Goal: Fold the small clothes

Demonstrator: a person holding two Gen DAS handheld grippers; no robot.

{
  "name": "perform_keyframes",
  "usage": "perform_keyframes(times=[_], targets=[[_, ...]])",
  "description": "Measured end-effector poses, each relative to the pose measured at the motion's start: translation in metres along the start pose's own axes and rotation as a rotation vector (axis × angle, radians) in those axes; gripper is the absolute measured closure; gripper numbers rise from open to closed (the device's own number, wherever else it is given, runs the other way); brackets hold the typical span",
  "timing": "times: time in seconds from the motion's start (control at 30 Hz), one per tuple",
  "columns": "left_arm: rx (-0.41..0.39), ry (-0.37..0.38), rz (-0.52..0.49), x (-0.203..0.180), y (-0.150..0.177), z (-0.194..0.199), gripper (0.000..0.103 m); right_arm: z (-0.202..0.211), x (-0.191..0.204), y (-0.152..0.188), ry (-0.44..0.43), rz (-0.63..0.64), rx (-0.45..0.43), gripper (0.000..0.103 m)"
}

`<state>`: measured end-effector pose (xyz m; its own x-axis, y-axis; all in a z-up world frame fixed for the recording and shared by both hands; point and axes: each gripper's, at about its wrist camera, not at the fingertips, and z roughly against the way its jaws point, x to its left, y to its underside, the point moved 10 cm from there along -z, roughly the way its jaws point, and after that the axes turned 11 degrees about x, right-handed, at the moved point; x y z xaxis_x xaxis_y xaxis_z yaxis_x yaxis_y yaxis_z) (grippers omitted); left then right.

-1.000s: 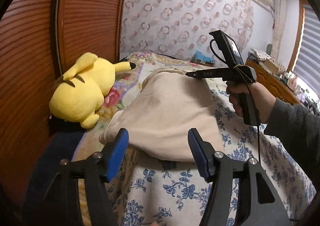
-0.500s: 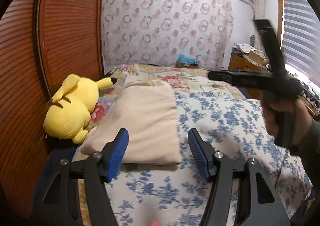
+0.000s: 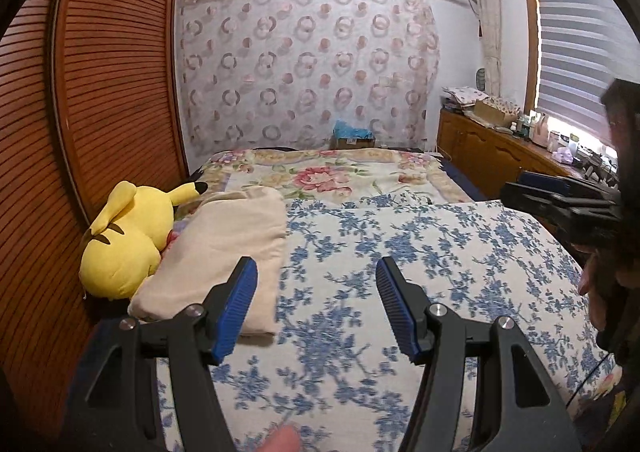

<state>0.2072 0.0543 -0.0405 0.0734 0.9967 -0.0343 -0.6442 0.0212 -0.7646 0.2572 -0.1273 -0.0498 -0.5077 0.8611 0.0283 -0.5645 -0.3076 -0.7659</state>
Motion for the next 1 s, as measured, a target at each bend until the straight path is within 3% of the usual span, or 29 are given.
perform_keyframes(times=[0.53,1.0], targets=[[-0.061,0.06,-0.064,-0.073,-0.015,0.04,0.041,0.101,-0.05,0.045,0.179,-0.123,-0.094,0.017],[-0.089,0.044,-0.046,-0.083,-0.027,0.06,0.041,0.146,-0.065,0.061,0.226,-0.171,-0.15,0.017]])
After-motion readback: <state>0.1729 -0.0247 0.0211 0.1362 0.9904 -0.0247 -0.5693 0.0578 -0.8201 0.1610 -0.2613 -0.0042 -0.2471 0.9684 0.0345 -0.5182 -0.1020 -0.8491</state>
